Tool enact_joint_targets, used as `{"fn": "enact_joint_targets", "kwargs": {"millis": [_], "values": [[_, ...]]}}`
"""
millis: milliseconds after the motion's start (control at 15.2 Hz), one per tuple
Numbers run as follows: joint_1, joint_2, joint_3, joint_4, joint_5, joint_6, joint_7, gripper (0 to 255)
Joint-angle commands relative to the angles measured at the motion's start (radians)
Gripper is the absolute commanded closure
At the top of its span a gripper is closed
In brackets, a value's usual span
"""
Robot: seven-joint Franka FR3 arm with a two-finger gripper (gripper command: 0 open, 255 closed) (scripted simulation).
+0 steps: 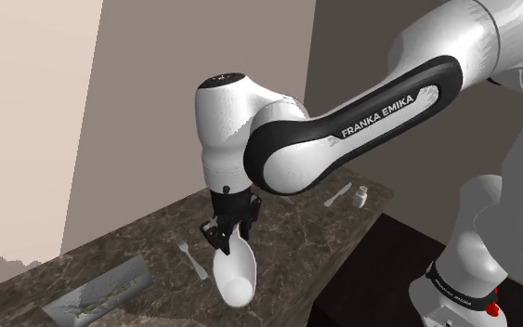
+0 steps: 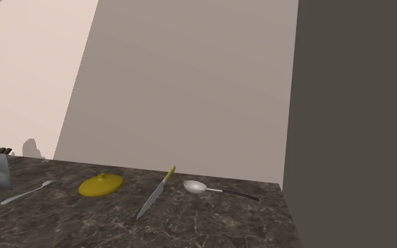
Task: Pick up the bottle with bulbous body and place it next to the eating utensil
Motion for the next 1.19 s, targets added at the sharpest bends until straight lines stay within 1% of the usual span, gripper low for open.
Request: {"fn": "enact_joint_targets", "kwargs": {"millis": [0, 528, 990, 1056, 1122], "values": [[0.000, 0.005, 0.000, -0.022, -0.002, 0.028, 0.001, 255], [0.003, 0.050, -0.001, -0.074, -0.018, 0.123, 0.010, 255], [0.003, 0.050, -0.001, -0.073, -0.018, 0.123, 0.010, 255], [0.003, 0.050, -0.001, -0.073, -0.018, 0.122, 0.011, 0], [0.003, 0.050, -0.001, -0.074, -0.018, 0.123, 0.011, 0]]}}
